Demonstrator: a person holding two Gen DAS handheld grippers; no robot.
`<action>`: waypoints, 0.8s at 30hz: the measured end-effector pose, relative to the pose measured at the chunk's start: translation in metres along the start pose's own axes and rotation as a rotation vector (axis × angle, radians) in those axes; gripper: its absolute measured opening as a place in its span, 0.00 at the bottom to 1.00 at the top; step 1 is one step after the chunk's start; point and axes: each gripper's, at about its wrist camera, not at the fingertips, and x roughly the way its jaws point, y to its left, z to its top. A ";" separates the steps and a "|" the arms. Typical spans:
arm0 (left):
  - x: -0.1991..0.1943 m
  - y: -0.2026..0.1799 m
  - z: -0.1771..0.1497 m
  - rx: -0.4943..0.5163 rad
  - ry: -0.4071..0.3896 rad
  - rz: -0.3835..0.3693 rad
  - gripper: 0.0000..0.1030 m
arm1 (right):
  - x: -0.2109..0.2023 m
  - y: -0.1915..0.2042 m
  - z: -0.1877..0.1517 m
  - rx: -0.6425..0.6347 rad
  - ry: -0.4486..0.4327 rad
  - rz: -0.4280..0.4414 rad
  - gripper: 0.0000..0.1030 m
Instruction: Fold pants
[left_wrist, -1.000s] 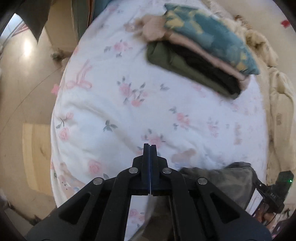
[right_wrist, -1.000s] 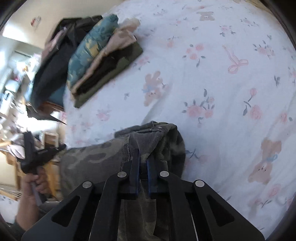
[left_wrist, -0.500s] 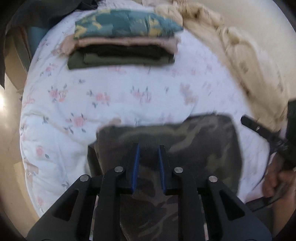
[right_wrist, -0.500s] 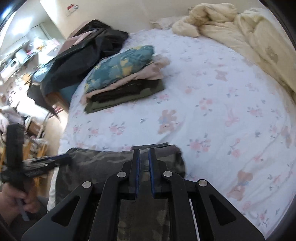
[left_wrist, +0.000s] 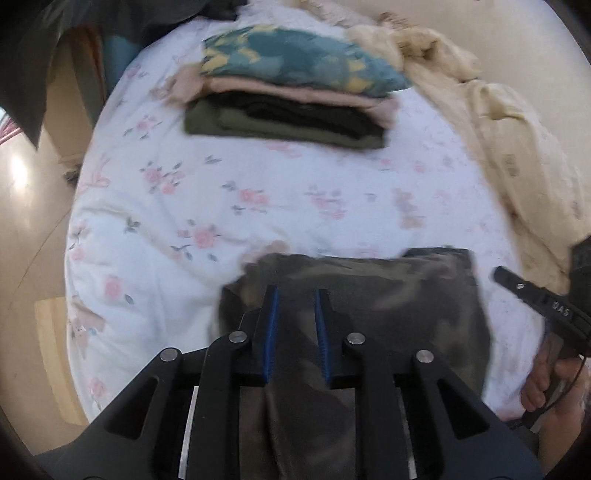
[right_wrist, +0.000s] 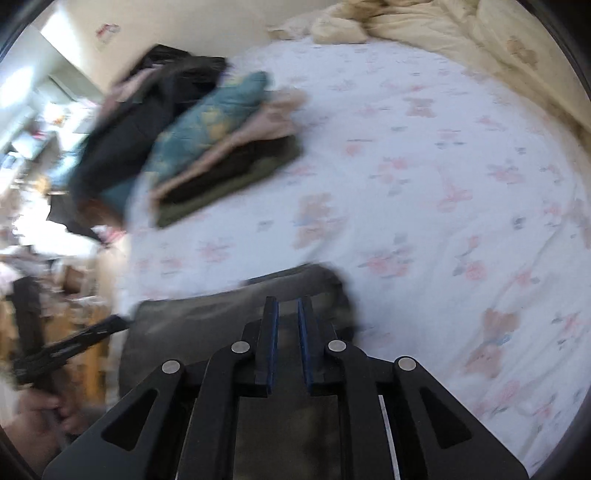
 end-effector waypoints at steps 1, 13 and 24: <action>-0.006 -0.006 -0.007 0.000 0.005 -0.040 0.14 | -0.002 0.013 -0.006 -0.025 0.023 0.044 0.12; 0.034 -0.020 -0.076 0.089 0.211 -0.062 0.01 | 0.042 0.044 -0.075 -0.127 0.249 -0.058 0.07; 0.010 0.018 -0.107 -0.021 0.255 0.001 0.01 | -0.002 -0.011 -0.118 0.053 0.259 -0.236 0.12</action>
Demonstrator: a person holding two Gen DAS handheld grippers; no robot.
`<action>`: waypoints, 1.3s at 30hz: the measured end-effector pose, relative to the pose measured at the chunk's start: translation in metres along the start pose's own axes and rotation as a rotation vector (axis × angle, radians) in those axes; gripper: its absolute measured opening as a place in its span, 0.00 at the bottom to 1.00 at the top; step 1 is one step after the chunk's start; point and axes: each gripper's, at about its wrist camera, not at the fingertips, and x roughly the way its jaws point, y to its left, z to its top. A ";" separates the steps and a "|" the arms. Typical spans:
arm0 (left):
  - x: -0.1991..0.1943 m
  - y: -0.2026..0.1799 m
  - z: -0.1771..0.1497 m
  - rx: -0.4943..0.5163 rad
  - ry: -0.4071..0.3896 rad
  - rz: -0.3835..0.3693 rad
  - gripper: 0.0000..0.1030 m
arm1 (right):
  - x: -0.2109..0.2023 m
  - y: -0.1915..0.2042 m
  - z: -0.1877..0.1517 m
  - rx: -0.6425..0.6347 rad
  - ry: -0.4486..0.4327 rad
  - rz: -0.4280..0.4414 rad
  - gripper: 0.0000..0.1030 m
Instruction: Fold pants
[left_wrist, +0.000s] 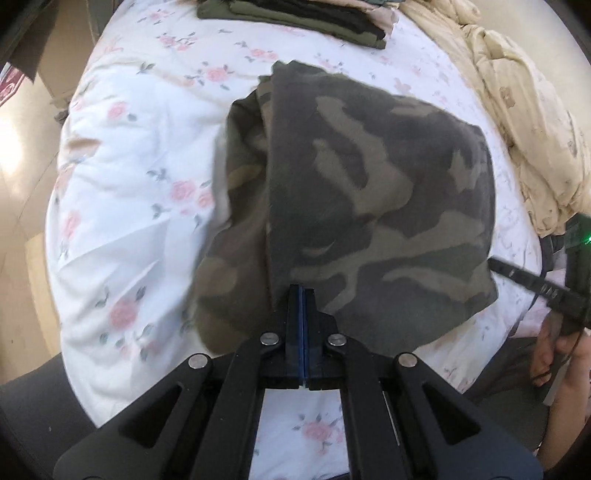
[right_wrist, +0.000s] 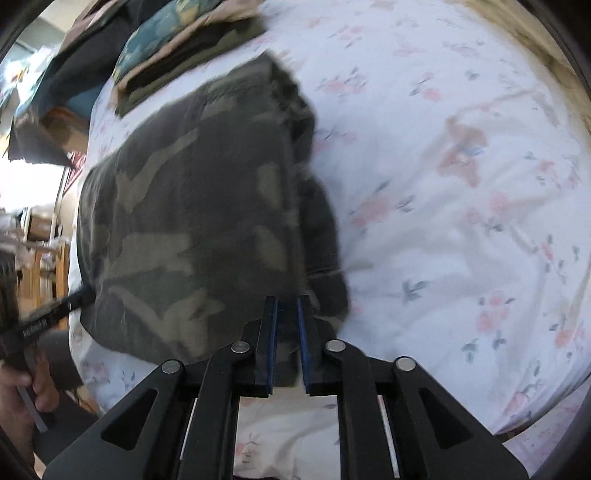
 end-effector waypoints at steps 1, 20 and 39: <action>-0.002 0.003 -0.002 -0.020 0.006 -0.008 0.01 | -0.002 -0.002 0.001 0.014 -0.011 0.007 0.12; -0.027 0.024 -0.021 -0.131 -0.112 -0.043 0.41 | -0.015 0.011 0.011 0.055 -0.139 0.064 0.12; -0.075 0.036 -0.026 -0.226 -0.277 0.114 0.85 | -0.061 -0.024 -0.006 0.229 -0.265 0.286 0.53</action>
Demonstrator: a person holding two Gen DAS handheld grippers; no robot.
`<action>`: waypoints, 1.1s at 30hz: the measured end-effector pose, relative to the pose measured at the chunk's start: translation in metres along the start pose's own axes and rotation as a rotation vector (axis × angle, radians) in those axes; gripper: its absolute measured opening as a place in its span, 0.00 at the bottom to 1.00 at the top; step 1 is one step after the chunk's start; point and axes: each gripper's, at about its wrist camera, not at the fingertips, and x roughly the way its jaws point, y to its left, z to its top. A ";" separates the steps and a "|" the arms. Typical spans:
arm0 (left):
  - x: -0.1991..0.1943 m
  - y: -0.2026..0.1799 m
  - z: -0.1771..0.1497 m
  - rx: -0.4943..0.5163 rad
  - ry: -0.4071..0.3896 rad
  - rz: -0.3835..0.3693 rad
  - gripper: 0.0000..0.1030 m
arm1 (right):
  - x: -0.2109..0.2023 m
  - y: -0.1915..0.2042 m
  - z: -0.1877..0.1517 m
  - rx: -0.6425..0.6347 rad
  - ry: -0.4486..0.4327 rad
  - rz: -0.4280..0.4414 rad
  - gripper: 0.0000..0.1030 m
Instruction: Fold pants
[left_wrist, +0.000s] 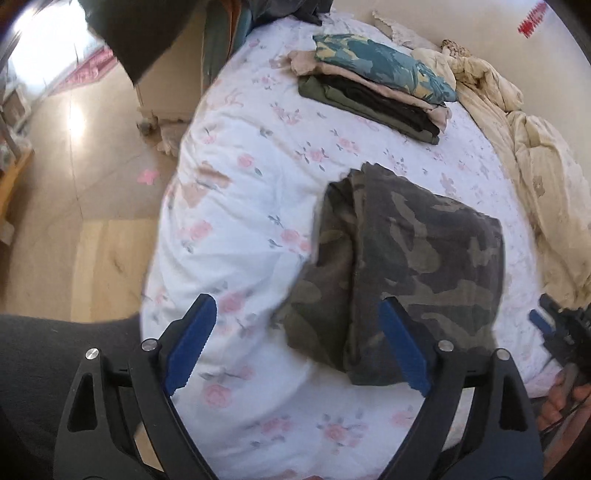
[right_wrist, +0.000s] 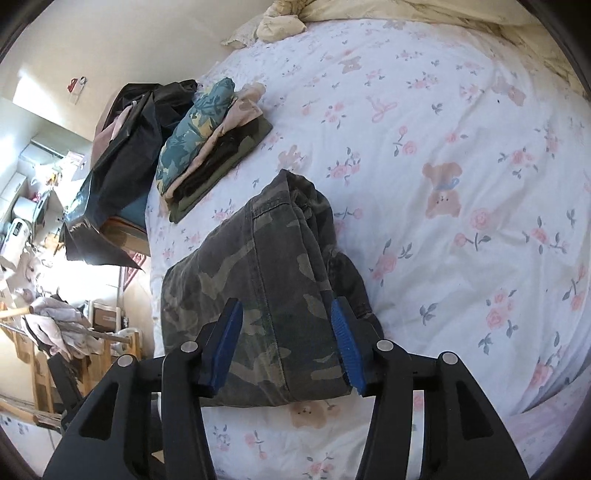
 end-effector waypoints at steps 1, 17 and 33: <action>0.002 -0.002 0.000 -0.014 0.027 -0.040 0.85 | 0.000 0.000 0.001 0.008 -0.002 0.027 0.60; 0.101 -0.020 0.046 -0.058 0.197 -0.118 0.87 | 0.029 0.030 0.059 -0.273 0.042 0.168 1.00; 0.144 -0.041 0.041 0.053 0.322 -0.306 0.91 | 0.163 -0.031 0.058 -0.171 0.461 0.104 1.00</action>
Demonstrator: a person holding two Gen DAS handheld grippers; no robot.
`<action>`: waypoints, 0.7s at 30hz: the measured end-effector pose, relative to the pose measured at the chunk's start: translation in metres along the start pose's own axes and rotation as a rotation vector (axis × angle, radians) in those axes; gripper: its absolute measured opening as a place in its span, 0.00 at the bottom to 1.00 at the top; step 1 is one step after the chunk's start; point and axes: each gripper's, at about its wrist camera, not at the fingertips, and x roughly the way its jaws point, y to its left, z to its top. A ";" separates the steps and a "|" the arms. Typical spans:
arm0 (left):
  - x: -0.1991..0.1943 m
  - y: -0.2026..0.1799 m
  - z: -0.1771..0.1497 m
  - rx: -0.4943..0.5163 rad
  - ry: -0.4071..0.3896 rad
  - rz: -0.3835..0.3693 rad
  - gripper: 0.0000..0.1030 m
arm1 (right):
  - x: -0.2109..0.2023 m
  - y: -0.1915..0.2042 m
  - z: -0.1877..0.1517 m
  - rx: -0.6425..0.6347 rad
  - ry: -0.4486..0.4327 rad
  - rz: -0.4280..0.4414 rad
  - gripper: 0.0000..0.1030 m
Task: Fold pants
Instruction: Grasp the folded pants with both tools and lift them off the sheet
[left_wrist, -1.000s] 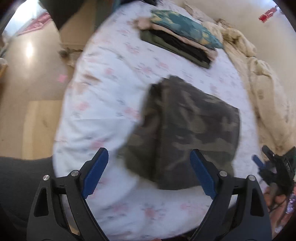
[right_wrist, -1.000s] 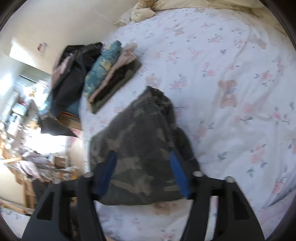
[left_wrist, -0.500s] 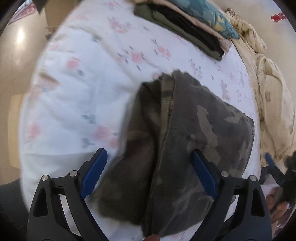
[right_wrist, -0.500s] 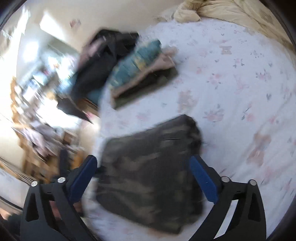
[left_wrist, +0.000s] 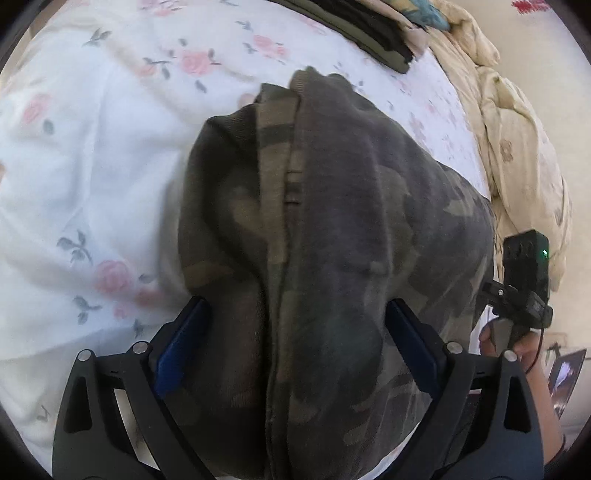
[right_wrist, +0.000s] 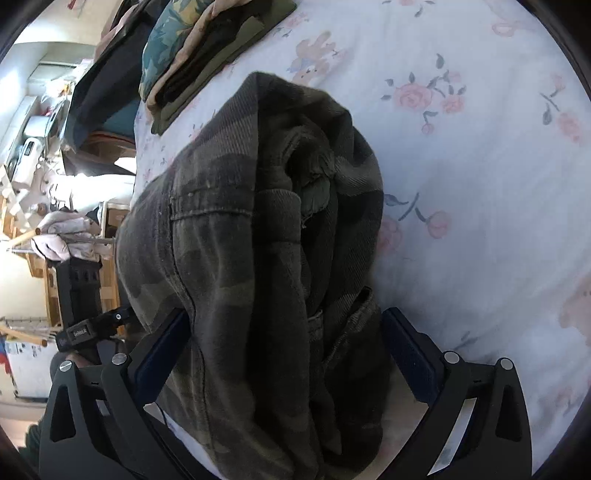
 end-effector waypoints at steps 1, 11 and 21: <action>0.001 -0.003 0.003 0.008 0.001 -0.007 0.87 | 0.001 0.000 0.000 0.003 0.002 0.006 1.00; 0.006 -0.039 0.000 0.111 -0.036 0.026 0.24 | 0.007 0.029 -0.017 -0.142 -0.052 -0.097 0.72; -0.062 -0.064 -0.025 0.169 -0.222 -0.025 0.19 | -0.049 0.091 -0.043 -0.252 -0.253 -0.137 0.46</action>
